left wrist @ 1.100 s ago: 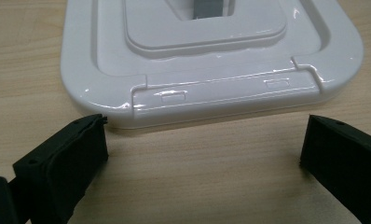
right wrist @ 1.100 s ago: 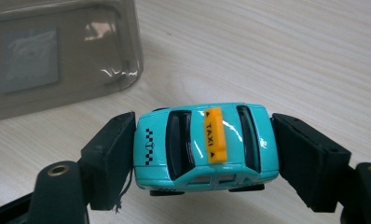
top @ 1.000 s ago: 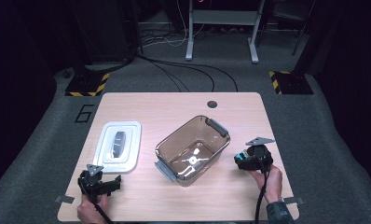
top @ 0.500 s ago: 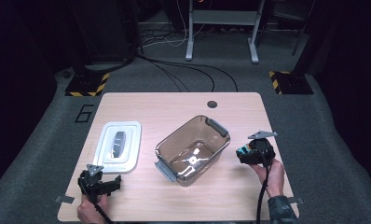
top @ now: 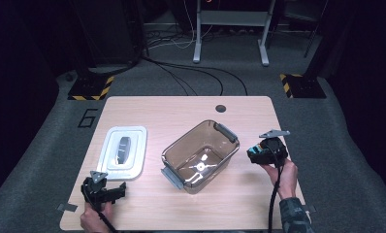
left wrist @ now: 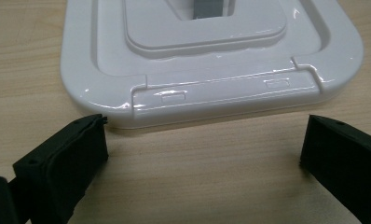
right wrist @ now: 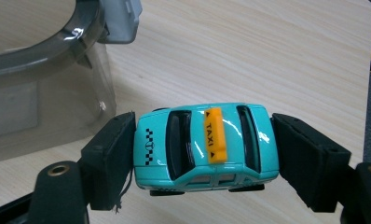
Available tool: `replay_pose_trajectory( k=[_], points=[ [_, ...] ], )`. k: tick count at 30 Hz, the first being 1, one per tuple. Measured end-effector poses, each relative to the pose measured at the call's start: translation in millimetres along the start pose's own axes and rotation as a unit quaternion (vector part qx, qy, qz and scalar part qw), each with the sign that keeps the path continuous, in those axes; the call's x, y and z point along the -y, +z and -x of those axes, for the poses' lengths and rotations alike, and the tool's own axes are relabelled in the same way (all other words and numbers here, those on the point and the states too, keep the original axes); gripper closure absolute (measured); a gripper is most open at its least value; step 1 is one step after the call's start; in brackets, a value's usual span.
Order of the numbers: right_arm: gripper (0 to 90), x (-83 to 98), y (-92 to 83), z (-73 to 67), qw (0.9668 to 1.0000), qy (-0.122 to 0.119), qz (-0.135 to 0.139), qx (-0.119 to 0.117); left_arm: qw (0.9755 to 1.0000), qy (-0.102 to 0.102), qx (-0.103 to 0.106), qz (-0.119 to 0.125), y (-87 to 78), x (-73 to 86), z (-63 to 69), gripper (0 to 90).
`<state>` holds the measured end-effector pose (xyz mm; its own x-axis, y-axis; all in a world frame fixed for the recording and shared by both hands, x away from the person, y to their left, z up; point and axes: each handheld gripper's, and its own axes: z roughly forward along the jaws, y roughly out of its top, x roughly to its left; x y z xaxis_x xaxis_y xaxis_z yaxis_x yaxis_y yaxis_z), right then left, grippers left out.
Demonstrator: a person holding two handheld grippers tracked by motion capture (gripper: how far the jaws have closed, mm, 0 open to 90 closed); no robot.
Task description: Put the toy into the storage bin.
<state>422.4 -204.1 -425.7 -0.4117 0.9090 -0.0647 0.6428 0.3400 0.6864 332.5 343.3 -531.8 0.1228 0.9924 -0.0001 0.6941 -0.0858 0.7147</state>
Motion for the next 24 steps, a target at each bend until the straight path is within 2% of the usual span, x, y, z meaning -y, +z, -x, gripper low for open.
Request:
replay_pose_trajectory(
  k=[12, 13, 14, 24],
  points=[
    [23.8, -12.2, 3.0, 6.3, 0.9999, 0.014, 0.001, 0.004, 1.0, 0.0, 0.0, 0.0, 0.0, 0.0, 0.0, 0.0],
    [23.8, -13.0, 3.7, 7.3, 0.9999, 0.008, 0.005, 0.003, 1.0, 0.0, 0.0, 0.0, 0.0, 0.0, 0.1, 0.0],
    [23.8, -14.2, 3.6, 6.9, 0.9999, 0.014, 0.003, 0.004, 1.0, 0.0, 0.0, 0.0, -0.1, 0.0, 0.1, 0.0],
    [23.8, -26.5, 5.6, 9.8, 0.9998, 0.016, 0.005, 0.008, 1.0, 0.0, -0.001, 0.0, -0.1, 0.0, 0.0, 0.0]
  ],
)
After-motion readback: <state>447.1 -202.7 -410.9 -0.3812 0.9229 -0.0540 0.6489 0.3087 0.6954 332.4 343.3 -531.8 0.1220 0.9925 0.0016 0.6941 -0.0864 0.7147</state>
